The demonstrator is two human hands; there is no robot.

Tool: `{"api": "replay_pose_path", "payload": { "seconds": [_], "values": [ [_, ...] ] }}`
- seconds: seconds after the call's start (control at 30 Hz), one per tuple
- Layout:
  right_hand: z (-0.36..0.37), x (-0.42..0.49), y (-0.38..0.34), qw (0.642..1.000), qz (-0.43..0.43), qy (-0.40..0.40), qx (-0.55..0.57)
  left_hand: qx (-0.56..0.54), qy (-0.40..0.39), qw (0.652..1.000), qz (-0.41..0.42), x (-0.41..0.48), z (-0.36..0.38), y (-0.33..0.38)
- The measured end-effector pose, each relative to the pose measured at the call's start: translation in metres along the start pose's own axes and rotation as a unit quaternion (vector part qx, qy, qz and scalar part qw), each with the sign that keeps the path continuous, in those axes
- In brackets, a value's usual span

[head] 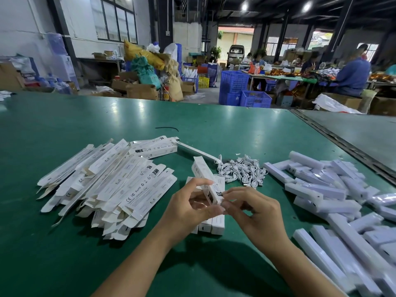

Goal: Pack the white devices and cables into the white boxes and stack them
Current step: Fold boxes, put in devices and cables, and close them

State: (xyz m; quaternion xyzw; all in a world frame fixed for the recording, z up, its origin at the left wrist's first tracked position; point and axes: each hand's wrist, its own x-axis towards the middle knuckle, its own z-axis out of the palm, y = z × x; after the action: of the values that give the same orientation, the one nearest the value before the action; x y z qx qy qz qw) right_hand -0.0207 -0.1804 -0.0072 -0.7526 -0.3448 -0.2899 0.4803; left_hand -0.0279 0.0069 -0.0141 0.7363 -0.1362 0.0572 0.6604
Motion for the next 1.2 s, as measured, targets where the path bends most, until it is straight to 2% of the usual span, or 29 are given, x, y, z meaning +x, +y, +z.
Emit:
{"api": "replay_pose_path", "payload": {
  "seconds": [0.13,0.33,0.43,0.53,0.67,0.87,1.07,1.13,1.2],
  "values": [
    [0.004,-0.002,-0.005,0.984,0.121,0.006,0.128,0.011,0.006,1.000,0.005,-0.001,0.000,0.000],
    [0.001,-0.003,-0.001,0.993,0.068,-0.030,0.091,-0.025,0.009,0.999,0.036,-0.003,0.002,0.012],
    [-0.003,-0.002,0.009,0.998,0.049,-0.030,-0.027,-0.158,-0.030,0.986,0.037,-0.005,0.000,0.020],
    [-0.008,0.001,0.020,0.984,0.074,-0.023,-0.159,-0.251,-0.060,0.966,0.015,-0.003,-0.002,0.022],
    [-0.014,0.005,0.022,0.982,0.028,-0.024,-0.187,-0.301,-0.064,0.951,-0.027,0.001,-0.005,0.018],
    [-0.018,0.006,0.013,0.964,0.031,-0.155,-0.212,-0.194,-0.036,0.980,0.002,0.000,0.000,0.014],
    [-0.019,0.009,0.016,0.970,0.065,-0.198,-0.128,-0.043,-0.027,0.999,0.008,-0.001,0.002,0.009],
    [-0.028,0.011,0.020,0.971,0.068,-0.170,-0.152,-0.025,0.008,1.000,0.007,0.000,0.003,0.008],
    [-0.040,0.015,0.030,0.957,0.105,-0.111,-0.249,-0.024,0.048,0.999,-0.005,0.001,0.002,0.005]
  ]
}}
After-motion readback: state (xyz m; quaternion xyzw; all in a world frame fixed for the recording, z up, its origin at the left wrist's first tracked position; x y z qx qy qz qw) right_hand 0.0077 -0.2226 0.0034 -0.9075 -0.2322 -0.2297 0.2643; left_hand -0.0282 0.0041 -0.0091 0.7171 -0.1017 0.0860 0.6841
